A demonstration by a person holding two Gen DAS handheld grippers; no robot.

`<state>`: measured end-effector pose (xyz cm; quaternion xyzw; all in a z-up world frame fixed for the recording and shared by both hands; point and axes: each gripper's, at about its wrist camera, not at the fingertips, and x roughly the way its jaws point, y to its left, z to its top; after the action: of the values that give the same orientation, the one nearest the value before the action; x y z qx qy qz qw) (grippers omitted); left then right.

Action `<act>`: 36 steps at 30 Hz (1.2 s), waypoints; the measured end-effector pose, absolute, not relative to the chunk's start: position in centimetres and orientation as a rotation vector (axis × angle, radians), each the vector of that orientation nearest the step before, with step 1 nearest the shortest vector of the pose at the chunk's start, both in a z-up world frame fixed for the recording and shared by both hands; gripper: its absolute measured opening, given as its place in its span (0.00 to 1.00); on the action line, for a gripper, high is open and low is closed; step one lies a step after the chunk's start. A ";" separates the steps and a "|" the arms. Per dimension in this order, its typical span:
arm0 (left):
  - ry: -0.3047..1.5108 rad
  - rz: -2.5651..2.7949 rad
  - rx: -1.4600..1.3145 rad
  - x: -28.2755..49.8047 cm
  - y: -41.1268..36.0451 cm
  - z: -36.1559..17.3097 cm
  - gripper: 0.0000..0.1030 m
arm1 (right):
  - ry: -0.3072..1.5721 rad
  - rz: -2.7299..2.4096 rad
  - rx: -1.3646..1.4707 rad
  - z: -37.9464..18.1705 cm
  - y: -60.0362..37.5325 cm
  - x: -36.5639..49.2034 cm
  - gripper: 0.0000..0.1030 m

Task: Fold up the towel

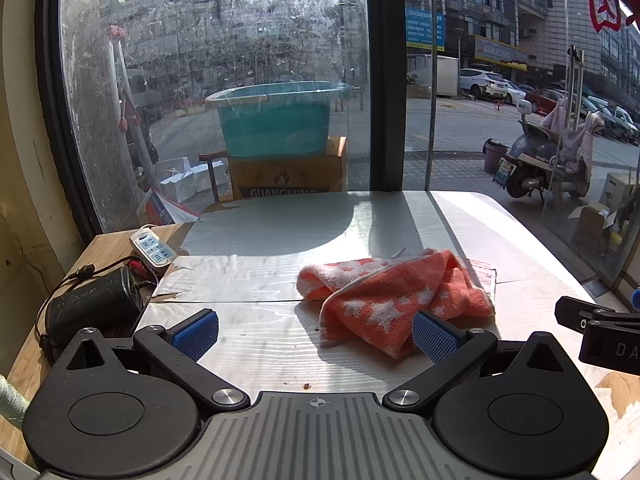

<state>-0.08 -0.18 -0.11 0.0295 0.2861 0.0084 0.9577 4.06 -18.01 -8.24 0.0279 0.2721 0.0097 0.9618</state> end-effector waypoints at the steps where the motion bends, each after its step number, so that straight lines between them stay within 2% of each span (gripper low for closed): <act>1: 0.581 0.017 0.060 -0.1 -0.2 -0.1 1.00 | 0.552 0.020 0.061 -8.2 -18.1 4.1 1.00; 18: 0.639 -0.046 0.029 1.4 0.5 -1.1 1.00 | 0.458 0.051 0.129 -9.0 -19.6 4.0 1.00; 22: 0.665 -0.058 0.038 2.2 0.4 -1.9 1.00 | 0.523 0.118 0.201 -9.4 -20.9 5.4 1.00; 34: 0.717 -0.073 -0.008 8.5 2.4 -6.6 0.99 | 0.501 0.151 0.184 -10.0 -23.1 7.8 1.00; 36: 0.720 -0.083 -0.014 9.3 2.4 -7.1 0.93 | 0.514 0.157 0.198 -10.4 -23.5 8.6 1.00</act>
<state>9.28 2.36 -7.07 -0.0071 0.3522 -0.0408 0.9350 8.62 -23.52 -10.36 0.0976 0.2535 0.0775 0.9593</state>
